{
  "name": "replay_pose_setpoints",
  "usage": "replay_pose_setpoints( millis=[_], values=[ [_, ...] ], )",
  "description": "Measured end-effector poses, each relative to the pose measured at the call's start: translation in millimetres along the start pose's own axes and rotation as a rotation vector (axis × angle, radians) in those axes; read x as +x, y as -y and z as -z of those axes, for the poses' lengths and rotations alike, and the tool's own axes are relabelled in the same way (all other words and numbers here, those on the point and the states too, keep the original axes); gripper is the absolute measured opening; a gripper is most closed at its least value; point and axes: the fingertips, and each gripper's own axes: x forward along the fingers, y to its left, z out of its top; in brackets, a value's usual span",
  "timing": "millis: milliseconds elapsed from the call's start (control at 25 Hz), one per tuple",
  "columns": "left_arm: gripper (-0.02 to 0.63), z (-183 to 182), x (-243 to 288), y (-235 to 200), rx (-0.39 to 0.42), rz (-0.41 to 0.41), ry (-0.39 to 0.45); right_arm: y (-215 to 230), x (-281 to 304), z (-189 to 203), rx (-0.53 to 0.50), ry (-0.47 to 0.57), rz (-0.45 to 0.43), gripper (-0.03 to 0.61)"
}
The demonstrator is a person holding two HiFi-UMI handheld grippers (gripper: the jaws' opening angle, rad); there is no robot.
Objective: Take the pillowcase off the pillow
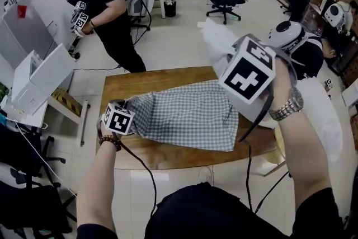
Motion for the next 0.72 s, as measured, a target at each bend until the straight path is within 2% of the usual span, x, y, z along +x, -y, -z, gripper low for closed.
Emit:
replay_pose_setpoints(
  millis=[160,200,280,360,400,560,720],
  values=[
    [0.009,-42,-1,47,0.036,-0.015,-0.017,-95,61,39,0.035,-0.114,-0.292,0.094],
    [0.009,-40,-2,50,0.04,-0.016,-0.017,-124,80,37,0.062,-0.101,-0.335,0.098],
    [0.031,-29,-5,51,0.045,-0.009,-0.014,-176,113,22,0.167,-0.008,-0.39,0.115],
    [0.161,-21,-8,54,0.044,0.001,-0.01,-206,137,12,0.293,0.128,-0.406,0.124],
    [0.227,-18,-11,56,0.041,0.003,-0.009,-214,144,14,0.333,0.174,-0.408,0.163],
    [0.242,-15,-24,49,0.029,-0.012,0.025,-217,157,33,0.455,0.254,-0.421,0.163],
    [0.227,-19,-46,44,0.047,-0.033,0.108,-196,130,31,0.472,0.426,-0.337,0.13]
  ],
)
